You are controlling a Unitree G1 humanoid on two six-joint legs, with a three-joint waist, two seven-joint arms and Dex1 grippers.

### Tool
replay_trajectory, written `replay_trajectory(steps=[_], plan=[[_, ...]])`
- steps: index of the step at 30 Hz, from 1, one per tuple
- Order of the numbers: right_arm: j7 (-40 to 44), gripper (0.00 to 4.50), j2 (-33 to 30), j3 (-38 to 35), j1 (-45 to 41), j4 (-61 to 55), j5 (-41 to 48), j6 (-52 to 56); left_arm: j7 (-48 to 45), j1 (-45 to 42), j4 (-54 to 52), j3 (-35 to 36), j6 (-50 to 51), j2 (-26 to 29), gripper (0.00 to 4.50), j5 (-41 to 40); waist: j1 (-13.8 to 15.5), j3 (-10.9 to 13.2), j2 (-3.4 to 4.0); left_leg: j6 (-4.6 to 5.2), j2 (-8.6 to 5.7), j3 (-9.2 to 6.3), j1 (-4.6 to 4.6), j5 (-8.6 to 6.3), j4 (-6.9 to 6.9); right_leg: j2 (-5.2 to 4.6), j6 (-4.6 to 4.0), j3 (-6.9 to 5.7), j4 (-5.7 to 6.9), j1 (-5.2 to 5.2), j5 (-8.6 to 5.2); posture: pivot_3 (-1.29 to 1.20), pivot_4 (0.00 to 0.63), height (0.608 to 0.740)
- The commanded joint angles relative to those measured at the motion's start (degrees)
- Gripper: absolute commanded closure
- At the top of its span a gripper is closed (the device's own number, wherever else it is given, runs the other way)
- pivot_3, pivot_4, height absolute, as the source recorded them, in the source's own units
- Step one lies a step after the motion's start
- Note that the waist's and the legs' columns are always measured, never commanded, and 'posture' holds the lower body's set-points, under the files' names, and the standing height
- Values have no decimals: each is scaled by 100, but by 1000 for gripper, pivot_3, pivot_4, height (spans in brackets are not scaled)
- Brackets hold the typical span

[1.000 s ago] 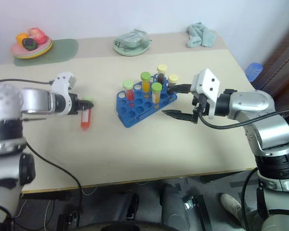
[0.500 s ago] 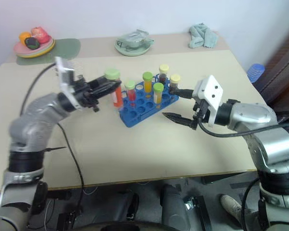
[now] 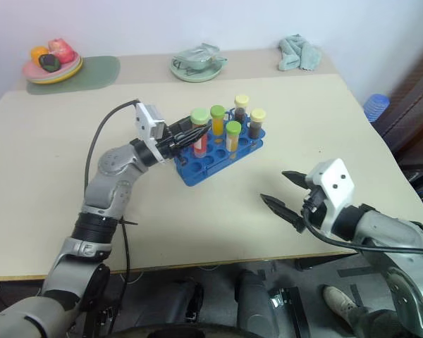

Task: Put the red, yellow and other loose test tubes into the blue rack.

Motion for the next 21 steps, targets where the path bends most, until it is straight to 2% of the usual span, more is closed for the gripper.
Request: replay_trajectory(steps=[1,10,21], plan=[[28,734,54,-322,257,-194,54,-253,10,-123,-72,-33,-127,-101,3690,39,22,0,-1,0,-1,2,0,0,0,-1,0,0,0,0,0,0,150,740],[261,734,200,-409,951,-68,-156,-971,280,23,-144,-212,57,-386,3690,284,31,-1,-1,2,-1,1,9,-1,0,0,1,0,-3,11,-1,0,150,740],[83,734,225,-325,993,-198,-139,-1042,818,40,46,-396,51,-502,3690,781,33,-2,-2,2,0,2,33,-1,0,1,2,0,-2,34,-1,0,150,740]])
